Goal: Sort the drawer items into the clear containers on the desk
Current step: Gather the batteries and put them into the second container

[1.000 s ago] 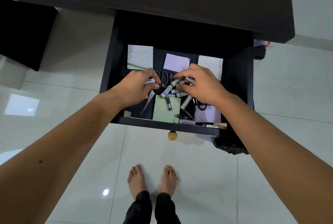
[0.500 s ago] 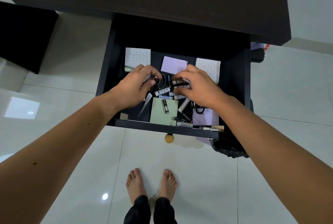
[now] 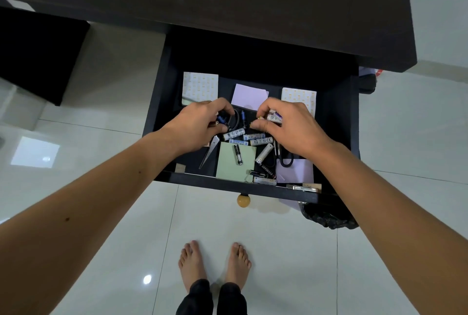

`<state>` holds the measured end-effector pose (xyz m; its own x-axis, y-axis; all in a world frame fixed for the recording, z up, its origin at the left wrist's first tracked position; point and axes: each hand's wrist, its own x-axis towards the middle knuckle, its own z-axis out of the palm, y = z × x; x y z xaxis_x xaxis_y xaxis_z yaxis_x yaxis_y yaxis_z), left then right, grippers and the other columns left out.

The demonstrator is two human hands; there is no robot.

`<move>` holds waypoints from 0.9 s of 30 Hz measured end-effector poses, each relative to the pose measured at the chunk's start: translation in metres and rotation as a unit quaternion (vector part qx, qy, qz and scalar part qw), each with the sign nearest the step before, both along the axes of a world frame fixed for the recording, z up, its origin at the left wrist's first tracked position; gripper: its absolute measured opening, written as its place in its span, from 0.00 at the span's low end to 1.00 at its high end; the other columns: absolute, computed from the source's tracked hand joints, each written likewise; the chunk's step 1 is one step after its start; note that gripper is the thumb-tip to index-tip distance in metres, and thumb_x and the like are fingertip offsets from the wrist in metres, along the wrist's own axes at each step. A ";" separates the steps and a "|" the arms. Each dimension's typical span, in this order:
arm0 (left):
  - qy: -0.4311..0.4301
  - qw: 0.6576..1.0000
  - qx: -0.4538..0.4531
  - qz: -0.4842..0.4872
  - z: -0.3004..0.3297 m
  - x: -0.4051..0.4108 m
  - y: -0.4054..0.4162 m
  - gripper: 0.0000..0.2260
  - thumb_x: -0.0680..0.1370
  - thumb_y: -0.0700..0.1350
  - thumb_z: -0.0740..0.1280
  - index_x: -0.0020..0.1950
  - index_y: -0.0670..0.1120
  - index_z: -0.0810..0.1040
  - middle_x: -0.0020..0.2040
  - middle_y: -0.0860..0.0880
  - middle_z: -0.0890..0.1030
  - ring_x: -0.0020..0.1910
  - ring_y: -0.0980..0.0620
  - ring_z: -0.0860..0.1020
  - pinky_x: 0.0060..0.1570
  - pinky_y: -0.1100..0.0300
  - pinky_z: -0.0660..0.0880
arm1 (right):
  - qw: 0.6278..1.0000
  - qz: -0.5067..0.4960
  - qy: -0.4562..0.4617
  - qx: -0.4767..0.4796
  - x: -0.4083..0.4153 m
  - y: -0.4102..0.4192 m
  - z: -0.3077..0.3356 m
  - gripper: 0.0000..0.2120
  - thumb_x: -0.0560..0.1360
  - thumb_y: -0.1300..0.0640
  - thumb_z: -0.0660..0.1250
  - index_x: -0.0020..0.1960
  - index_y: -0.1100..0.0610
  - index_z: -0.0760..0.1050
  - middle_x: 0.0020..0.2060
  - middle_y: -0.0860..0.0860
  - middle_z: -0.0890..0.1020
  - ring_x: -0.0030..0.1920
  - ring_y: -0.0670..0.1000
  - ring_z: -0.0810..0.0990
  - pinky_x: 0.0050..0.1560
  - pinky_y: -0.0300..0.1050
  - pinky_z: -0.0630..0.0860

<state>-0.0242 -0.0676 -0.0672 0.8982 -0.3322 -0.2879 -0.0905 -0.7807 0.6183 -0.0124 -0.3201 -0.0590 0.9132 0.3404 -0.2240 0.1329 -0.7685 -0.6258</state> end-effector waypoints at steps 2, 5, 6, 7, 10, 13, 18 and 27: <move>0.002 1.000 0.002 0.017 -0.001 0.002 0.002 0.13 0.81 0.43 0.74 0.63 0.53 0.79 0.52 0.47 0.85 0.43 0.54 0.78 0.51 0.53 0.79 | 1.000 -0.009 0.012 0.010 -0.003 -0.002 0.004 0.11 0.80 0.42 0.70 0.55 0.48 0.80 0.42 0.40 0.79 0.39 0.37 0.74 0.38 0.37 0.67; 0.006 0.999 0.000 0.039 -0.003 0.003 0.003 0.10 0.79 0.43 0.75 0.58 0.54 0.82 0.50 0.47 0.85 0.43 0.55 0.79 0.51 0.52 0.81 | 0.999 -0.021 0.028 0.029 -0.008 -0.002 0.007 0.11 0.81 0.43 0.69 0.58 0.48 0.80 0.41 0.38 0.79 0.35 0.36 0.75 0.36 0.31 0.67; 0.008 0.999 -0.001 0.044 -0.003 0.002 0.002 0.09 0.79 0.43 0.76 0.57 0.54 0.82 0.50 0.47 0.85 0.44 0.55 0.80 0.51 0.52 0.81 | 0.998 -0.032 0.037 0.041 -0.010 -0.002 0.007 0.11 0.81 0.43 0.70 0.57 0.48 0.80 0.39 0.41 0.81 0.32 0.36 0.76 0.34 0.29 0.67; 0.011 0.999 -0.001 0.046 -0.004 0.002 0.002 0.09 0.79 0.43 0.76 0.56 0.54 0.82 0.50 0.47 0.85 0.43 0.57 0.79 0.49 0.54 0.80 | 0.996 -0.048 0.054 0.060 -0.010 -0.003 0.007 0.10 0.80 0.44 0.71 0.56 0.49 0.80 0.37 0.46 0.82 0.29 0.38 0.76 0.32 0.30 0.68; 0.006 0.999 -0.002 0.045 -0.004 0.002 0.001 0.07 0.79 0.46 0.76 0.55 0.53 0.81 0.49 0.48 0.84 0.41 0.62 0.75 0.46 0.59 0.72 | 0.981 -0.098 0.122 0.119 -0.010 -0.005 0.007 0.10 0.80 0.46 0.73 0.54 0.50 0.76 0.35 0.56 0.85 0.22 0.45 0.75 0.27 0.41 0.73; -0.007 0.998 -0.037 0.052 -0.002 0.001 0.000 0.06 0.80 0.47 0.74 0.55 0.51 0.80 0.53 0.50 0.82 0.47 0.55 0.78 0.50 0.60 0.71 | 0.979 -0.105 0.131 0.114 -0.008 -0.006 0.005 0.09 0.81 0.49 0.72 0.53 0.52 0.74 0.35 0.56 0.86 0.22 0.48 0.74 0.26 0.41 0.71; -0.040 0.997 -0.058 0.036 0.000 0.002 -0.002 0.06 0.82 0.47 0.72 0.56 0.47 0.80 0.55 0.51 0.78 0.50 0.52 0.76 0.49 0.63 0.68 | 0.997 -0.047 0.044 0.047 -0.003 -0.006 0.002 0.07 0.77 0.49 0.76 0.54 0.47 0.82 0.44 0.42 0.82 0.45 0.42 0.80 0.46 0.41 0.75; -0.014 0.995 -0.096 -0.006 0.008 -0.003 -0.003 0.23 0.85 0.42 0.67 0.77 0.60 0.68 0.51 0.59 0.77 0.47 0.58 0.78 0.47 0.67 0.73 | 0.999 0.000 0.031 -0.045 0.002 -0.001 -0.008 0.11 0.74 0.45 0.79 0.51 0.50 0.84 0.45 0.46 0.75 0.46 0.47 0.75 0.42 0.40 0.68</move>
<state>-0.0276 -0.0707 -0.0588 0.9009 -0.3885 -0.1936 -0.1173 -0.6474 0.7531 -0.0101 -0.3212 -0.0666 0.8972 0.3157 -0.3089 0.0961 -0.8221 -0.5611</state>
